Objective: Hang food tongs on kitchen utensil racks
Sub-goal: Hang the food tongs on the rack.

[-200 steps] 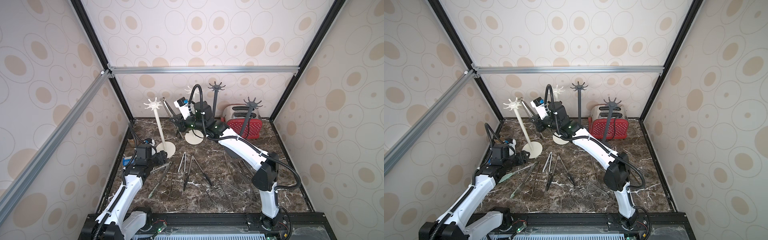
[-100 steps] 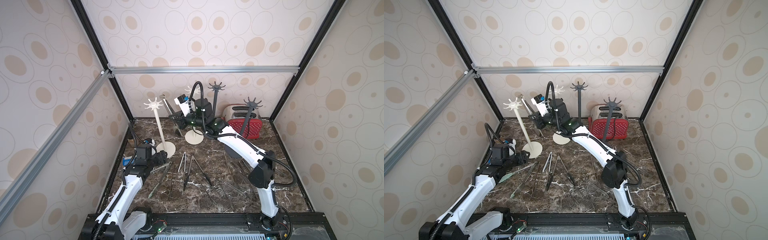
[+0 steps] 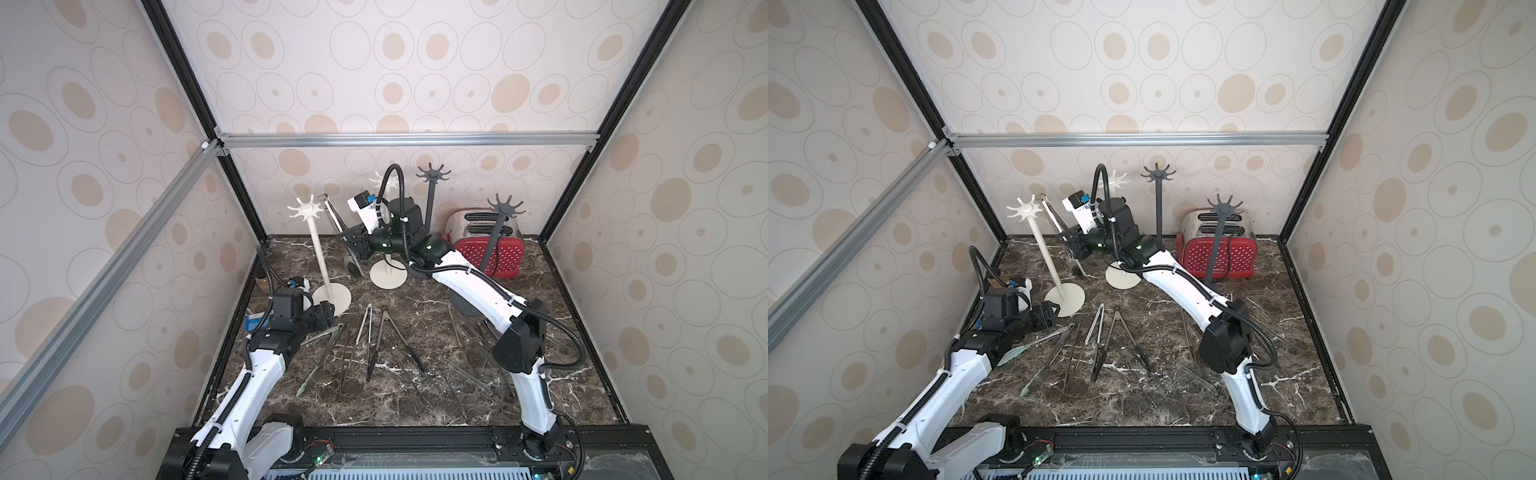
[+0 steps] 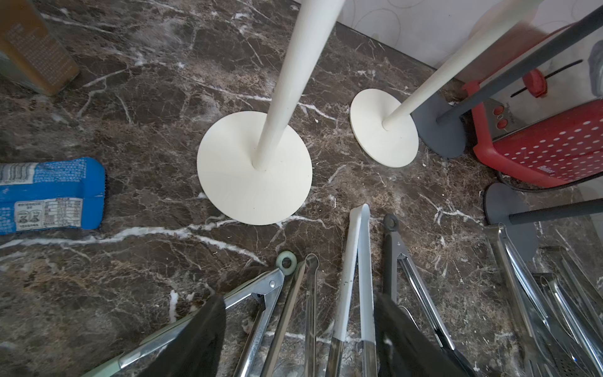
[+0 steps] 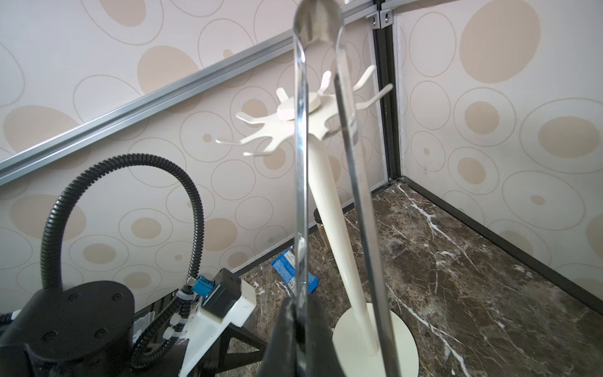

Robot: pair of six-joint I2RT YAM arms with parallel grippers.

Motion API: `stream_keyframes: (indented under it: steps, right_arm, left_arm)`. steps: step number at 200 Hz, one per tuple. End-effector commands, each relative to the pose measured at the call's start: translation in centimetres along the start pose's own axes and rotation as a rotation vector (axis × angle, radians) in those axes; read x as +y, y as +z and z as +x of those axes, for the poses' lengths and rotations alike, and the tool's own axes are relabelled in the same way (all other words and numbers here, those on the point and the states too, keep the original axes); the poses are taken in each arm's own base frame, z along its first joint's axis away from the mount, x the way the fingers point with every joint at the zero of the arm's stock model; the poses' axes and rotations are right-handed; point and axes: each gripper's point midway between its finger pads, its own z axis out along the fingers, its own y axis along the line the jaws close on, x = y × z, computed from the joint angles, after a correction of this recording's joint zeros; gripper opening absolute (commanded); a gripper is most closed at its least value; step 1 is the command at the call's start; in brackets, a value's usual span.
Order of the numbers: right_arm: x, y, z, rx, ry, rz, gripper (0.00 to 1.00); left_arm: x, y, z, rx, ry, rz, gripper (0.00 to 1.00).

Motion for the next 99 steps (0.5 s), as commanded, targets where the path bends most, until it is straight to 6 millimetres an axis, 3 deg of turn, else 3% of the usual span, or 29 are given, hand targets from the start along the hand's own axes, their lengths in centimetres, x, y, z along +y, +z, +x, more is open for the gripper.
stream_keyframes:
  steps: [1, 99]
  right_arm:
    - [0.5, 0.4, -0.2, -0.006, 0.003, -0.057, 0.00]
    - [0.1, 0.8, 3.1, 0.034, 0.072, -0.080, 0.00]
  left_arm:
    - [-0.2, -0.4, -0.6, -0.026, -0.004, 0.008, 0.71]
    - [-0.2, -0.4, -0.6, -0.031, -0.007, 0.012, 0.71]
